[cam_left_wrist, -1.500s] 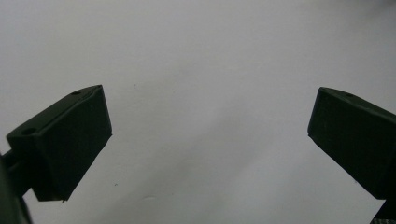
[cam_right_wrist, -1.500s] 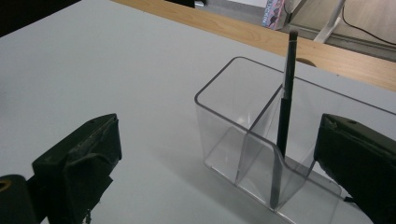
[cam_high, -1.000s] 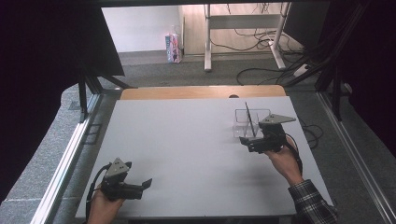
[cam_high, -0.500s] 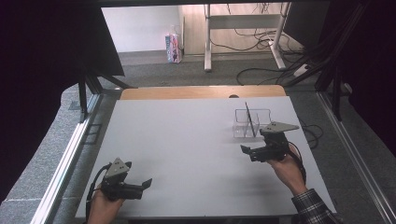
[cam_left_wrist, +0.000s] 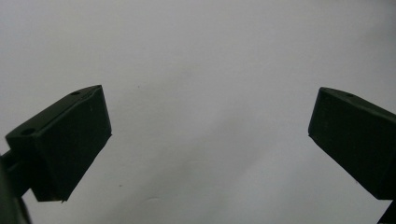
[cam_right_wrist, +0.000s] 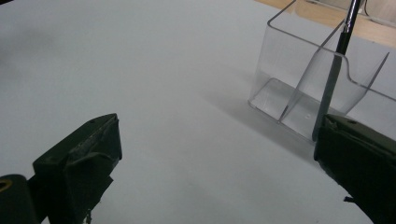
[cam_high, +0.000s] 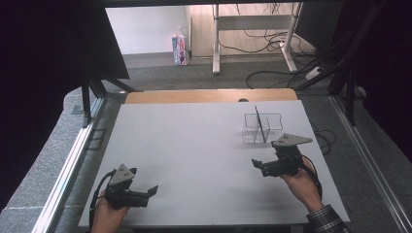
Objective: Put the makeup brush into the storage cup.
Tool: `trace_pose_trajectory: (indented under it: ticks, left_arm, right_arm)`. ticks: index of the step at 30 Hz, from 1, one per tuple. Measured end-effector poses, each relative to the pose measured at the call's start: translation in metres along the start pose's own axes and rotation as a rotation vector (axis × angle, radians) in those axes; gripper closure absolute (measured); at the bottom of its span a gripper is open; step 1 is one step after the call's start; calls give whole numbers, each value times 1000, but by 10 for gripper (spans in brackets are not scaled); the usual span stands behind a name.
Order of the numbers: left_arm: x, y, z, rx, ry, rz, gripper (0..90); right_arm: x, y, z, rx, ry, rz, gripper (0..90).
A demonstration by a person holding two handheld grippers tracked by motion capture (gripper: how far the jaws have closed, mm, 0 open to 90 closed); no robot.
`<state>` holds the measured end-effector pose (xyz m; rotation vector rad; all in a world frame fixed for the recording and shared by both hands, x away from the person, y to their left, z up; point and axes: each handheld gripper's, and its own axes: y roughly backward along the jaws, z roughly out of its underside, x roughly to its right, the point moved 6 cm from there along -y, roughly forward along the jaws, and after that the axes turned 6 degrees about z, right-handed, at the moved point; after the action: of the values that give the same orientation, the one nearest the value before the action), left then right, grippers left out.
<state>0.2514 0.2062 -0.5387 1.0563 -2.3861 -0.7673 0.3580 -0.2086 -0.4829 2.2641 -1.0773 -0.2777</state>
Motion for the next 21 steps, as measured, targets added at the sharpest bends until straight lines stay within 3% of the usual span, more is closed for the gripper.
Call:
trace_pose_trajectory:
  ticks: [21]
  left_arm:
    - [0, 0, 0, -2, -2, -3, 0]
  right_arm:
    - [-11, 14, 19, -20, -13, -13, 0]
